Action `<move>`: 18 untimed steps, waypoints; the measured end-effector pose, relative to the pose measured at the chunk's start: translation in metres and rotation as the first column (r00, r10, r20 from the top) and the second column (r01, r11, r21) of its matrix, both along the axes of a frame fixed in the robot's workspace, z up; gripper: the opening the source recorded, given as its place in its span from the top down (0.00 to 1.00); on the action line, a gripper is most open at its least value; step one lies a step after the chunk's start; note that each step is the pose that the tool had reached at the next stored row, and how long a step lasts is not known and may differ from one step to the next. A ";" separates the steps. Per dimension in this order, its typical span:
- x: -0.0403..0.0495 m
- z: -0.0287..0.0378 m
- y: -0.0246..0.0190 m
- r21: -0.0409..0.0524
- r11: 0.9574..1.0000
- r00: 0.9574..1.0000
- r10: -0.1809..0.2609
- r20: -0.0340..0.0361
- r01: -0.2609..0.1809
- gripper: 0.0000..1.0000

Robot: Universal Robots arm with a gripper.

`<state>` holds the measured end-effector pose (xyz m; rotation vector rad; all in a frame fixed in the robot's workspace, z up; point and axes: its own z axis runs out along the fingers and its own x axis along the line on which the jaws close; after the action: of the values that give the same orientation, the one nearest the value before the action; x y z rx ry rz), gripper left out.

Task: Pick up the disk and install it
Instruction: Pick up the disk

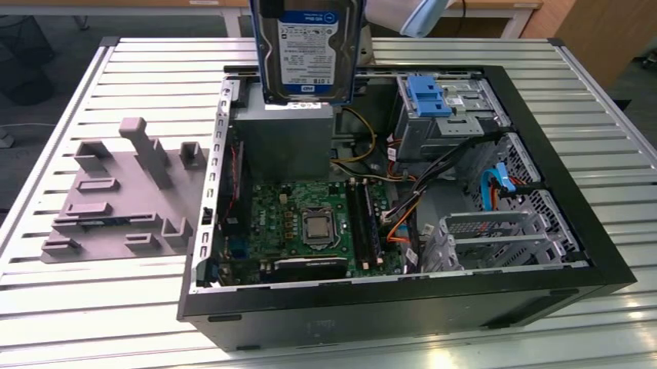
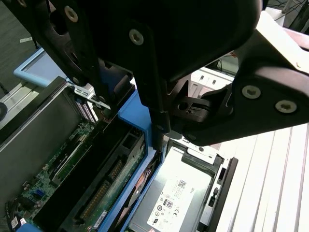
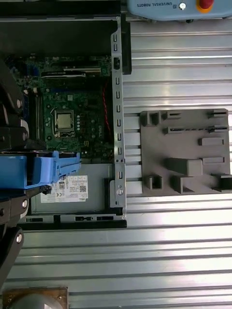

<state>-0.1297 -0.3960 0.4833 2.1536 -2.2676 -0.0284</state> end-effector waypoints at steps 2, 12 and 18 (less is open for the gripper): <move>0.0000 0.0000 -0.0011 0.000 1.000 1.000 0.000 0.000 0.000 0.64; 0.0000 0.0000 -0.0069 0.000 1.000 1.000 -0.002 0.000 0.002 0.64; 0.0000 0.0000 -0.0110 0.000 1.000 1.000 -0.004 0.000 0.004 0.64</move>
<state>-0.1297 -0.4069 0.4833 2.1496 -2.2715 -0.0285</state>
